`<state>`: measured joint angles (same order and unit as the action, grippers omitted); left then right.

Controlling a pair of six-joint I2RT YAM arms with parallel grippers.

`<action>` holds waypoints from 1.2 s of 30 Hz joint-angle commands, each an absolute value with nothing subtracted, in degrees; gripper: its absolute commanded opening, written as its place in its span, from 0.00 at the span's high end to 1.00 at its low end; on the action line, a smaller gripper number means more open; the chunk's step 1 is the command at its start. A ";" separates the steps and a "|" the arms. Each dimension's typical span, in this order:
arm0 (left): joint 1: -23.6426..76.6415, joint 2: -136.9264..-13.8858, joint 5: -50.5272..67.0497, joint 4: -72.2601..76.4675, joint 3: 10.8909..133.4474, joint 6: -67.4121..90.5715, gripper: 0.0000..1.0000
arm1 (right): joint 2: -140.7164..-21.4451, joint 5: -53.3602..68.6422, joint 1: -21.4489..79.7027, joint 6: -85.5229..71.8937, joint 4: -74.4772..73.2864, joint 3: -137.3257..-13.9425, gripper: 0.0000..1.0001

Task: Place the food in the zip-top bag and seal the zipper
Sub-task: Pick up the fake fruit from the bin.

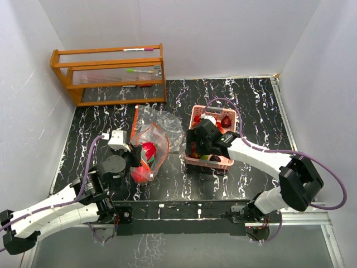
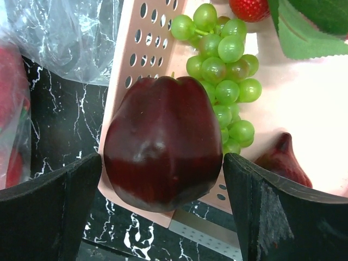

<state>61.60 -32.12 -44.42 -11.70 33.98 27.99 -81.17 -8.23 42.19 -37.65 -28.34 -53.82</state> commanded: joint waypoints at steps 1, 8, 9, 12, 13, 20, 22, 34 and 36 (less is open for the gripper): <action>61.44 -31.31 -45.68 -12.22 34.58 28.13 1.00 | -81.48 -8.00 41.71 -38.63 -25.16 -52.83 0.05; 61.44 -30.77 -45.70 -12.48 34.16 28.55 1.00 | -77.84 -9.92 41.33 -39.72 -24.79 -52.11 0.34; 61.44 -30.76 -45.70 -12.48 34.22 28.56 1.00 | -77.02 -10.69 41.34 -39.76 -24.76 -52.24 0.38; 61.44 -30.85 -45.68 -12.39 34.25 28.48 1.00 | -74.83 -13.11 41.29 -39.77 -25.45 -52.70 0.47; 61.46 -30.85 -45.70 -12.39 34.27 28.48 1.00 | -74.05 -13.98 41.31 -39.86 -26.28 -52.98 0.47; 61.44 -30.94 -45.55 -12.13 34.28 28.39 1.00 | -70.28 -20.88 40.10 -38.94 -32.46 -55.17 0.45; 61.44 -30.89 -45.46 -12.13 34.36 28.39 1.00 | -70.69 -22.53 38.98 -39.27 -34.58 -55.03 0.43; 61.48 -31.11 -45.53 -11.96 34.36 28.21 1.00 | -69.13 -25.77 35.02 -40.74 -36.65 -50.88 0.23; 61.44 -31.20 -45.53 -11.95 34.35 28.28 1.00 | -69.62 -25.55 34.88 -40.57 -36.74 -50.88 0.23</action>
<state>61.60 -31.40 -44.56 -12.47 33.98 28.18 -70.43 -23.64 35.40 -40.62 -37.63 -50.70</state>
